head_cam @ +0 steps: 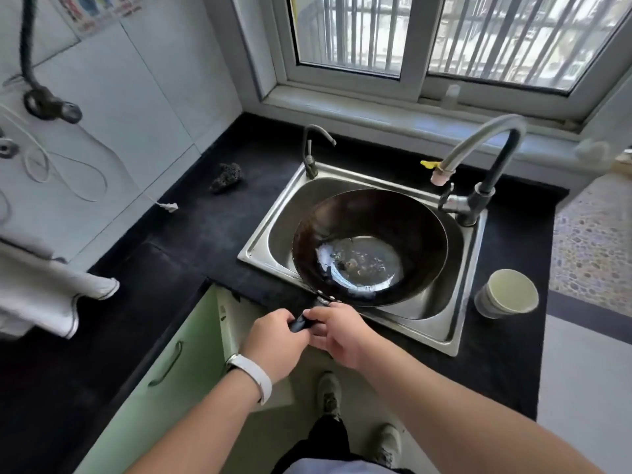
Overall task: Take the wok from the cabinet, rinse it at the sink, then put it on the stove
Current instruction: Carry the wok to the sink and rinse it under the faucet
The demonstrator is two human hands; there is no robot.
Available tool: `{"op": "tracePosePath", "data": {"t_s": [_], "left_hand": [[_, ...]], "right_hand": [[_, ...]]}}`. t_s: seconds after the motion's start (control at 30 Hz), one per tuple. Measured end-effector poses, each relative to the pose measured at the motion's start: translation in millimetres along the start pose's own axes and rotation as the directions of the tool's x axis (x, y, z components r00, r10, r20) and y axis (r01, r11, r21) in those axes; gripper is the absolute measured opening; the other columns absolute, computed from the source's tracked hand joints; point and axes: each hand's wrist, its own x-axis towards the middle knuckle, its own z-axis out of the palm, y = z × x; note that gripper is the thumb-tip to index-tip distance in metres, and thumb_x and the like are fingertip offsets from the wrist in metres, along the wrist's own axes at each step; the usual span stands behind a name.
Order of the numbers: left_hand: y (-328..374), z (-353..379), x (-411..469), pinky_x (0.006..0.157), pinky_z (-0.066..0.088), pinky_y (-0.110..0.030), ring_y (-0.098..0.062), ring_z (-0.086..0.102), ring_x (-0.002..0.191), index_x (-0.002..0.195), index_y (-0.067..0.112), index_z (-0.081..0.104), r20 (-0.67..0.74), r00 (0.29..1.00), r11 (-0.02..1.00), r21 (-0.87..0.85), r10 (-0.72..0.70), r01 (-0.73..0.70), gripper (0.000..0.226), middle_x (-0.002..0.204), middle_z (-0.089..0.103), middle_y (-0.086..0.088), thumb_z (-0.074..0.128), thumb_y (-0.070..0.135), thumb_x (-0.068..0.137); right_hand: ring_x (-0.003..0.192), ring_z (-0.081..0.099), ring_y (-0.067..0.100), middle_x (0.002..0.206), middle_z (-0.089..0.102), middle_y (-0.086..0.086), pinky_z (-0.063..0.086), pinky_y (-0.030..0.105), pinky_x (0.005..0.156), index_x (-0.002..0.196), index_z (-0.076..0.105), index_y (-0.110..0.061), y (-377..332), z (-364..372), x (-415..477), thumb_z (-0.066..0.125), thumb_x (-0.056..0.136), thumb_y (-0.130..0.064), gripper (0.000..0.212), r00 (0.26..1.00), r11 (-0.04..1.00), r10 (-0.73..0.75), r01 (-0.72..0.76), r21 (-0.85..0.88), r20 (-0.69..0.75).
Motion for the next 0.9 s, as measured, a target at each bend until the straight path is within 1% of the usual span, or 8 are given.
{"op": "tracePosePath", "data": {"t_s": [0.07, 0.2, 0.27, 0.33, 0.57, 0.67, 0.77, 0.9], "left_hand": [[0, -4, 18, 0.058, 0.047, -0.031, -0.021, 0.063, 0.071, 0.076, 0.02, 0.061, 0.028, 0.999, 1.0, 0.005, 0.022, -0.022, 0.021, 0.07, 0.066, 0.002, 0.064, 0.041, 0.078], [-7, -5, 52, 0.067, 0.054, -0.035, -0.026, 0.064, 0.074, 0.073, 0.02, 0.059, 0.072, 0.996, 0.998, 0.019, 0.053, -0.054, 0.024, 0.07, 0.067, 0.002, 0.062, 0.044, 0.075], [-11, -4, 66, 0.065, 0.053, -0.034, -0.025, 0.064, 0.072, 0.073, 0.019, 0.058, 0.09, 0.994, 0.997, 0.038, 0.067, -0.07, 0.026, 0.069, 0.066, 0.002, 0.062, 0.045, 0.074], [-13, -3, 81, 0.063, 0.051, -0.033, -0.025, 0.064, 0.073, 0.076, 0.019, 0.059, 0.105, 0.991, 0.993, 0.066, 0.086, -0.093, 0.028, 0.07, 0.066, 0.002, 0.062, 0.047, 0.075], [-18, 4, 111, 0.065, 0.051, -0.033, -0.024, 0.064, 0.074, 0.077, 0.021, 0.059, 0.173, 0.98, 0.983, 0.134, 0.098, -0.122, 0.028, 0.072, 0.066, 0.001, 0.062, 0.049, 0.074], [-16, 9, 119, 0.064, 0.051, -0.033, -0.024, 0.063, 0.074, 0.076, 0.021, 0.059, 0.175, 0.98, 0.984, 0.132, 0.098, -0.122, 0.028, 0.07, 0.065, 0.002, 0.062, 0.049, 0.072], [-15, 12, 126, 0.066, 0.053, -0.034, -0.024, 0.063, 0.072, 0.075, 0.02, 0.059, 0.174, 0.981, 0.988, 0.105, 0.089, -0.109, 0.026, 0.068, 0.065, 0.003, 0.063, 0.046, 0.072], [-12, 14, 131, 0.064, 0.051, -0.034, -0.025, 0.063, 0.072, 0.072, 0.02, 0.057, 0.196, 0.975, 0.984, 0.123, 0.102, -0.128, 0.026, 0.069, 0.065, 0.003, 0.063, 0.046, 0.072]], "right_hand": [[0.086, 0.066, 0.035, 0.08, 0.067, 0.015, 0.053, 0.052, 0.093, 0.085, 0.052, -0.007, -6, 3, 13, 0.061, 0.087, 0.009, 0.018, 1.0, 1.0, 0.005, -0.005, 0.016, -0.024], [0.087, 0.066, 0.034, 0.09, 0.067, 0.017, 0.055, 0.049, 0.089, 0.088, 0.054, -0.006, -9, 7, 37, 0.059, 0.089, 0.008, 0.015, 0.998, 0.998, -0.005, 0.009, 0.058, -0.061], [0.09, 0.066, 0.035, 0.097, 0.066, 0.02, 0.059, 0.045, 0.081, 0.092, 0.054, -0.005, -8, 8, 50, 0.059, 0.089, 0.008, 0.014, 0.997, 0.996, -0.02, 0.027, 0.083, -0.079], [0.087, 0.068, 0.034, 0.097, 0.066, 0.019, 0.059, 0.04, 0.073, 0.093, 0.055, -0.006, -6, 7, 63, 0.059, 0.089, 0.008, 0.014, 0.995, 0.994, -0.031, 0.041, 0.1, -0.099], [0.082, 0.071, 0.029, 0.094, 0.068, 0.016, 0.059, 0.04, 0.077, 0.095, 0.056, -0.007, 0, 2, 87, 0.058, 0.09, 0.006, 0.014, 0.993, 0.986, -0.011, 0.031, 0.166, -0.12], [0.086, 0.071, 0.029, 0.099, 0.07, 0.016, 0.059, 0.043, 0.082, 0.102, 0.056, -0.007, 0, -2, 91, 0.06, 0.092, -0.002, 0.012, 0.993, 0.991, -0.026, 0.04, 0.127, -0.113], [0.088, 0.072, 0.027, 0.102, 0.073, 0.014, 0.059, 0.042, 0.082, 0.107, 0.057, -0.009, -3, -5, 93, 0.06, 0.094, -0.009, 0.013, 0.992, 0.998, -0.045, 0.049, 0.03, -0.121], [0.084, 0.072, 0.023, 0.096, 0.075, 0.01, 0.059, 0.04, 0.083, 0.106, 0.06, -0.01, -8, -8, 91, 0.061, 0.095, -0.014, 0.011, 0.989, 0.999, -0.033, 0.031, -0.019, -0.142]]}}
